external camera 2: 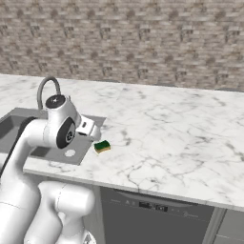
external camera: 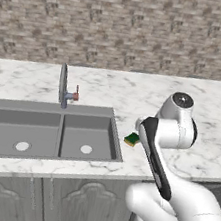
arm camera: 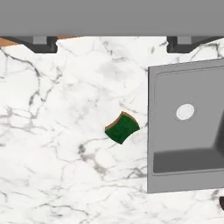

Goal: Locate and retrieve the bar soap and sponge from the cabinet. Place them next to the sink.

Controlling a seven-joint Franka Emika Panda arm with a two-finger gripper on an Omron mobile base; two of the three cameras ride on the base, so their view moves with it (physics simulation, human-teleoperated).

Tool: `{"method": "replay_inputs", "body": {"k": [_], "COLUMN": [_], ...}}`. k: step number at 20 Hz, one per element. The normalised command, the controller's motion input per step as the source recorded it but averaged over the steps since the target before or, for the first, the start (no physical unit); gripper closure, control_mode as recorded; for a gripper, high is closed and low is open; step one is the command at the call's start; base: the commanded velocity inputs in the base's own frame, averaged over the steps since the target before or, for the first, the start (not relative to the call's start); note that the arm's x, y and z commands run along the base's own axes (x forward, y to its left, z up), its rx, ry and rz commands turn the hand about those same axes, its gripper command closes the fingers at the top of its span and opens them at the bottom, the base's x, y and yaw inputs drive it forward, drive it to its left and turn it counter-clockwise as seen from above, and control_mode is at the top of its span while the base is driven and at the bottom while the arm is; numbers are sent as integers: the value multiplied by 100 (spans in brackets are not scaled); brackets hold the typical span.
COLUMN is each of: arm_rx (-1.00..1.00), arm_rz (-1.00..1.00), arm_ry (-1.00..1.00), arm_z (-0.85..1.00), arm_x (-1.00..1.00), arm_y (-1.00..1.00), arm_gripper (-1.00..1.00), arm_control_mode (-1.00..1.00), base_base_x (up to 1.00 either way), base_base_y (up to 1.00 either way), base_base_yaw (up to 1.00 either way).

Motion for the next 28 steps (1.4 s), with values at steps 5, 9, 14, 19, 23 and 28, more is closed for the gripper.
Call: {"method": "replay_inputs", "body": {"k": [5, 9, 14, 19, 23, 28], "arm_rx": [0, 1, 1, 2, 0, 0], "arm_rz": [-6, -3, 0, 1, 1, 0], "arm_ry": [-15, -16, 4, 20, 8, 0], "arm_z": [45, 28, 13, 6, 0, 0], "arm_x": [-64, -61, -38, -38, -46, 0], "arm_y": [0, 0, 3, 1, 0, 0], "arm_gripper": [-100, -100, -100, -100, -100, -100], "arm_control_mode": [-100, -100, -100, -100, -100, -100], "base_base_x": [0, 0, 0, 0, 0, 0], "base_base_y": [0, 0, 0, 0, 0, 0], "base_base_yaw": [0, 0, 0, 0, 0, 0]}}
